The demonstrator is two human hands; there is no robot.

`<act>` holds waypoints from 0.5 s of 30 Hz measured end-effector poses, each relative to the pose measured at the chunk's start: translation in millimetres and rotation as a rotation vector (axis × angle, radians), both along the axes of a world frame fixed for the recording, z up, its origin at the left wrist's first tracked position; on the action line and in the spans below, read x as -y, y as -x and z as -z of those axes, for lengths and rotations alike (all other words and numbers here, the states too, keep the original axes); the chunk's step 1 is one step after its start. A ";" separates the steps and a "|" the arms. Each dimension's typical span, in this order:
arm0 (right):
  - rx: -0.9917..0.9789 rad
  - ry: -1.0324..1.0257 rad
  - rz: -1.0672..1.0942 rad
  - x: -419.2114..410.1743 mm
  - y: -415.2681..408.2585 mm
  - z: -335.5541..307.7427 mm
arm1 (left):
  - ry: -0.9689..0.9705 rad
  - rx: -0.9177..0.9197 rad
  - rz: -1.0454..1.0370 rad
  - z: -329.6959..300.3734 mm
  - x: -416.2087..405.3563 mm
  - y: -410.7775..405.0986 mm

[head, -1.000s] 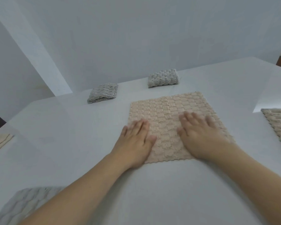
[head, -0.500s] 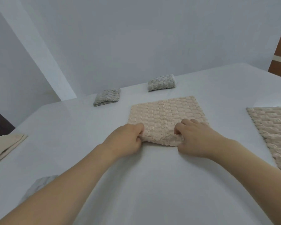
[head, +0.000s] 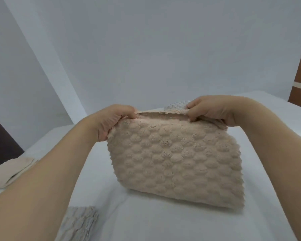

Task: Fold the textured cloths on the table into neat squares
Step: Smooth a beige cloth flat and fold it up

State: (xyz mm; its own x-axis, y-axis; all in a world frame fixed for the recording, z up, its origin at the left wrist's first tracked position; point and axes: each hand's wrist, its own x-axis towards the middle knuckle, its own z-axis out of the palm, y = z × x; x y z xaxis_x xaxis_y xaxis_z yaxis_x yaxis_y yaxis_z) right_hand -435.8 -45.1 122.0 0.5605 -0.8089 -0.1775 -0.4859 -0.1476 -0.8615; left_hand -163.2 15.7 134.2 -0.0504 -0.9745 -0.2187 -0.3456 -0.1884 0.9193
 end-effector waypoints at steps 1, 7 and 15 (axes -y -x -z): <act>-0.023 0.068 0.037 8.0 -2.3 4.5 | -0.005 0.031 -0.022 4.6 6.9 -2.4; -0.144 0.404 0.319 57.0 -31.2 67.6 | 0.246 0.485 -0.154 65.0 55.2 -12.8; -0.251 0.778 0.595 100.5 -38.2 137.9 | 0.711 1.179 -0.262 134.5 126.9 -16.9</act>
State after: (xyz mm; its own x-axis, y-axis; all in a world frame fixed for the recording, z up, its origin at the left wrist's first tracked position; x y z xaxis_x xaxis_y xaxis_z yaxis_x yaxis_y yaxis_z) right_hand -397.6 -145.6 -15.9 0.0476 -0.8862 0.4609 -0.8177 -0.2996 -0.4915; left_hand -146.3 -111.2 -0.3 0.0129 -0.8456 0.5337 -0.9991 0.0109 0.0414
